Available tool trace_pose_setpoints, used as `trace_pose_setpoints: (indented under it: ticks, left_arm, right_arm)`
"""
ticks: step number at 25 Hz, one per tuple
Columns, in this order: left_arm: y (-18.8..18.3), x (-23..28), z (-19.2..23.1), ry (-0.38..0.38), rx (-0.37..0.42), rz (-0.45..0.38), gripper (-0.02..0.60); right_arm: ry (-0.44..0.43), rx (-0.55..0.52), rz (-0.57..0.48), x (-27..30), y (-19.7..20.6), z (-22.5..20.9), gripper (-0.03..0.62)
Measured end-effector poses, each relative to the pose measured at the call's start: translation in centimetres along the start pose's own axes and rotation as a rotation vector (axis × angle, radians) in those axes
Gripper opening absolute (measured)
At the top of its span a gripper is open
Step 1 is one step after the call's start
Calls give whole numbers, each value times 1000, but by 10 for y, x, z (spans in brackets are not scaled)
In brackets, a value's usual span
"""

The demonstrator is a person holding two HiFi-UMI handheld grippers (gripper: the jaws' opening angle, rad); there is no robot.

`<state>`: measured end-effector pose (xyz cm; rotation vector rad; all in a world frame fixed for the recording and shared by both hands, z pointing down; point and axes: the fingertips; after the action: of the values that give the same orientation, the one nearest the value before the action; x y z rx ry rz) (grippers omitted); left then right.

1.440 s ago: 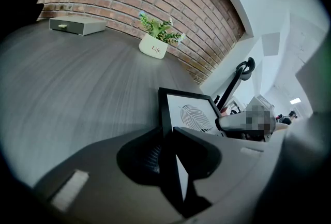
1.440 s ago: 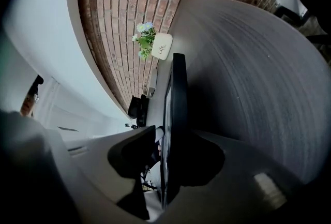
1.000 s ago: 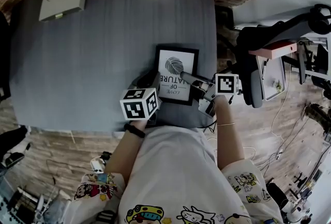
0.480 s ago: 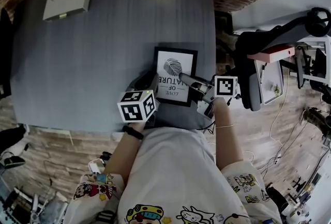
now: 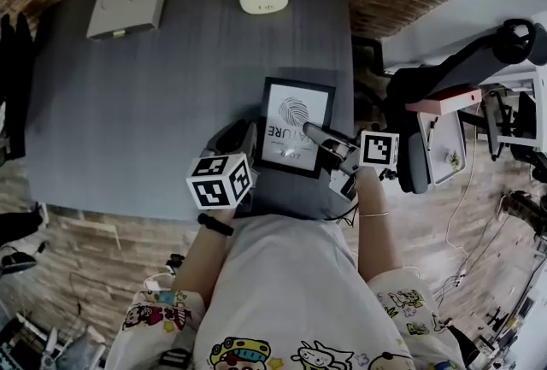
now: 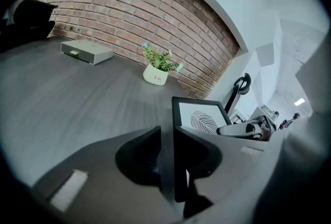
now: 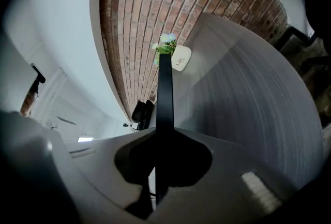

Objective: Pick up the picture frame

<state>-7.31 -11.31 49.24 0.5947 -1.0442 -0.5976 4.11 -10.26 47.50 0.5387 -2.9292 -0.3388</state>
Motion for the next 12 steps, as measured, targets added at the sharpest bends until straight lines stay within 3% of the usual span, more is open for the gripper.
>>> trace_pose_setpoints:
  ticks: [6, 12]
  left_arm:
    - [-29, -21, -9, 5, 48, -97, 95]
    - [-56, -52, -23, 10, 115, -197, 89]
  right_arm:
    - [102, -186, 8, -14, -10, 14, 14]
    - [107, -359, -21, -20, -19, 58, 14]
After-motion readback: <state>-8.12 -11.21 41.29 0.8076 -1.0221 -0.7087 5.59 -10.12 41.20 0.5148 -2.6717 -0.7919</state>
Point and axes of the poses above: the fingertips, and each gripper's own axes: x forward along the fingers, z to its left, y out of its underside, and after that the axes turned 6 degrees about -y, right-handed
